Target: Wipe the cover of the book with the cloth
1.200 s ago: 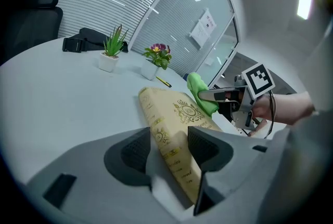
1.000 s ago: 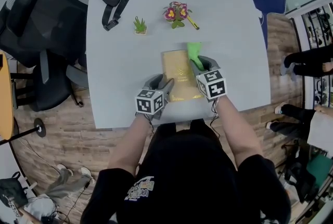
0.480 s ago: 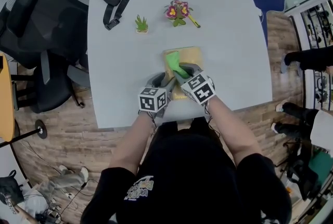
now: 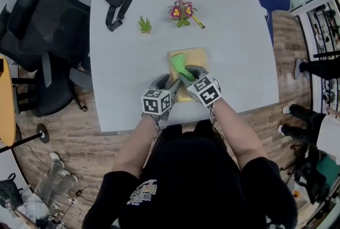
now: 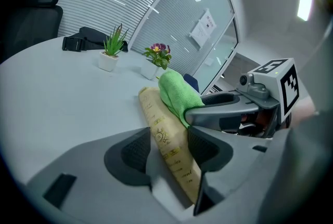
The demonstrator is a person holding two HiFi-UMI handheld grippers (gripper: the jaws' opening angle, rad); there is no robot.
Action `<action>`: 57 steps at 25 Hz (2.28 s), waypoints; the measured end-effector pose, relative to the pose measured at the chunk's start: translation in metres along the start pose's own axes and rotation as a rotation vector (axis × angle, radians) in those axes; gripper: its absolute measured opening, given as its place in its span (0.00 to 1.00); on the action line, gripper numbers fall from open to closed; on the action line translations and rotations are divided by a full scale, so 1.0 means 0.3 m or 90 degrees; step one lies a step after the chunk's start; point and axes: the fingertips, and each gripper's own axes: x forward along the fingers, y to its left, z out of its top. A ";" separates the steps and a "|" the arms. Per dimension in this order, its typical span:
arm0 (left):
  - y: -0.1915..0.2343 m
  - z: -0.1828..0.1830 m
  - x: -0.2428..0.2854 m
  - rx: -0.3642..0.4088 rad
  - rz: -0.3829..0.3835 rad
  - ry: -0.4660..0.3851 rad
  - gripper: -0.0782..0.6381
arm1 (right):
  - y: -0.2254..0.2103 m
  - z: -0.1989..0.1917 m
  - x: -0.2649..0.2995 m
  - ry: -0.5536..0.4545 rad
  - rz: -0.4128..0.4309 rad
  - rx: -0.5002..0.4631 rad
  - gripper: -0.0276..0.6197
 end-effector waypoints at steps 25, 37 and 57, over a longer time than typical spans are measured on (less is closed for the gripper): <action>0.000 0.000 -0.002 0.002 0.001 -0.001 0.42 | -0.382 -0.156 -0.210 0.008 -0.240 0.139 0.19; 0.003 -0.003 0.000 -0.005 -0.004 0.006 0.42 | -0.139 -0.070 -0.187 -0.036 -0.157 0.100 0.19; 0.004 0.000 0.002 -0.010 -0.009 0.011 0.42 | 0.095 -0.113 -0.093 0.006 -0.062 0.063 0.19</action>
